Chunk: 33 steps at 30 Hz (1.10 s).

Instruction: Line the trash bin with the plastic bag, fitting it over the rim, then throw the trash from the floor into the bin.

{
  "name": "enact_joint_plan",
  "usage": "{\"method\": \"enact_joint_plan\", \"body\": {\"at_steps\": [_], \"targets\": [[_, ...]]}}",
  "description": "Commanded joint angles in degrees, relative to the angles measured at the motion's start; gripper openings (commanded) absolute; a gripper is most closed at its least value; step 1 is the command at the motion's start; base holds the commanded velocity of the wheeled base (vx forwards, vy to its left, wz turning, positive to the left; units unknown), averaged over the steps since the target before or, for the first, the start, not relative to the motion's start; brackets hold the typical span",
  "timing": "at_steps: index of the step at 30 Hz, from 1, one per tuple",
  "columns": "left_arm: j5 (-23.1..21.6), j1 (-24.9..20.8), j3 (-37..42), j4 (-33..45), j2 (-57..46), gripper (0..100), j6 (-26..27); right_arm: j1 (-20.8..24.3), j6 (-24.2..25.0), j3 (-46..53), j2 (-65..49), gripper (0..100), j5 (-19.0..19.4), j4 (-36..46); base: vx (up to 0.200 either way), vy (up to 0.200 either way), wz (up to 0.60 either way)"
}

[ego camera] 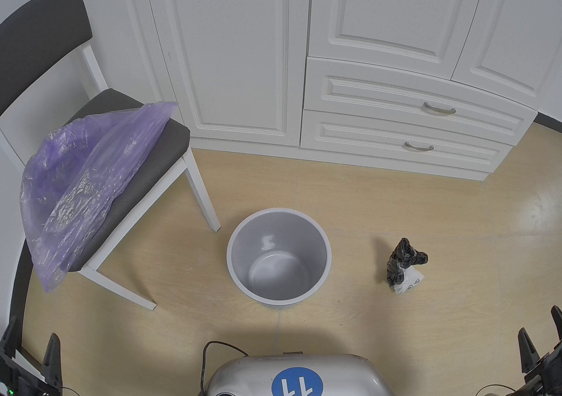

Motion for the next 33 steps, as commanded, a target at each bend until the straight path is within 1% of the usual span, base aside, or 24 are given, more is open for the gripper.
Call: {"method": "enact_joint_plan", "body": {"at_steps": [1, 2, 3, 4, 5, 6, 7, 10, 11, 12, 13, 15, 19, 20, 22, 23, 24, 25, 26, 27, 28, 30, 33], "targets": [[-3.4, -0.5, -8.4, -6.1, 0.8, 100, 4.4, 0.0, -2.5, 0.9, -0.9, 100, 0.8, -0.1, 0.000, 0.000, 0.00], [-4.7, -0.5, -10.7, -5.1, 2.2, 100, 4.6, 0.0, -2.5, 1.0, -0.9, 100, 0.8, -0.1, 0.000, 0.000, 0.00], [-5.0, -0.4, -11.2, -4.7, 2.7, 100, 4.6, 0.0, -2.5, 1.0, -0.9, 100, 0.8, -0.2, 0.000, 0.000, 0.00], [-5.6, 0.1, -14.4, -1.0, 6.0, 100, 6.8, 0.0, -2.5, 1.0, -0.9, 100, 1.0, -0.2, 0.000, 0.000, 0.00], [-5.5, 0.2, -14.9, 0.1, 7.0, 100, 7.6, 0.0, -2.5, 1.0, -0.9, 100, 1.0, -0.2, 0.000, 0.000, 0.00], [-4.4, 0.4, -16.2, 3.6, 9.7, 100, 10.0, 0.0, -2.3, 1.0, -0.9, 100, 1.0, -0.2, 0.000, 0.000, 0.00], [-3.1, 0.6, -16.5, 5.2, 11.6, 100, 11.2, 0.0, -2.0, 1.0, -0.9, 100, 1.0, -0.2, 0.000, 0.000, 0.00], [5.0, 1.0, -19.1, 7.6, 21.0, 100, 17.8, 0.0, -1.8, 1.0, -0.9, 100, 1.0, -0.2, 0.000, 0.000, 0.00], [5.9, 1.1, -19.2, 7.5, 22.1, 100, 18.5, 0.0, -1.8, 1.0, -0.9, 100, 0.9, -0.2, 0.000, 0.000, 0.00], [11.3, 1.4, -20.2, 7.5, 27.6, 100, 22.3, 0.0, -2.1, 1.0, -0.9, 100, 0.6, -0.1, 0.000, 0.000, 0.00], [13.7, 1.5, -20.5, 7.3, 29.5, 100, 24.2, 0.0, -2.3, 1.0, -0.9, 100, 0.6, -0.1, 0.000, 0.000, 0.00], [16.6, 1.5, -21.0, 7.4, 32.0, 100, 28.6, 0.0, -2.5, 1.0, -0.9, 100, 0.6, -0.1, 0.000, 0.000, 0.00], [17.5, 2.0, -20.3, 8.2, 33.1, 100, 35.9, 0.0, -1.6, 0.1, -0.9, 100, 0.6, -0.8, 0.000, 0.000, 0.00], [17.6, 2.3, -20.1, 8.2, 33.1, 100, 38.1, 0.1, 1.2, -3.0, -0.4, 100, 1.3, -1.6, 0.000, 0.000, 0.00], [17.7, 2.9, -20.2, 8.2, 33.1, 100, 42.4, 1.1, 11.8, -14.8, 5.5, 100, 1.5, -1.3, 0.000, 0.000, 0.00], [17.7, 3.4, -20.4, 8.2, 33.4, 100, 44.3, 1.4, 15.6, -19.6, 9.6, 100, 1.0, 0.1, 0.000, 0.000, 0.00], [17.6, 4.1, -20.3, 8.2, 33.8, 100, 45.6, 1.5, 16.1, -22.6, 13.0, 100, 1.1, 1.8, 0.000, 0.000, 0.00], [17.6, 4.4, -20.3, 8.2, 34.0, 100, 46.1, 1.5, 15.7, -23.5, 14.4, 100, 1.1, 2.4, 0.000, 0.000, 0.00], [17.6, 5.1, -20.0, 8.1, 34.8, 100, 47.4, 1.5, 13.3, -24.5, 18.7, 100, 1.1, 2.9, 0.000, 0.000, 0.00], [17.6, 5.2, -20.0, 8.1, 35.2, 100, 47.7, 1.5, 12.5, -24.7, 20.1, 100, 1.1, 2.7, 0.000, 0.000, 0.00], [17.7, 5.2, -19.9, 8.2, 36.5, 100, 47.9, 1.5, 11.0, -24.9, 24.2, 100, 1.1, 1.7, 0.000, 0.000, 0.00], [17.7, 5.3, -19.8, 8.1, 38.2, 100, 47.9, 1.5, 11.1, -25.5, 28.9, 100, 1.0, -1.3, 0.000, 0.000, 0.00], [17.6, 6.2, -18.3, 7.6, 40.8, 100, 47.9, 1.6, 10.8, -28.4, 37.3, 100, 0.8, -8.0, 0.000, 0.000, 0.00]]}}
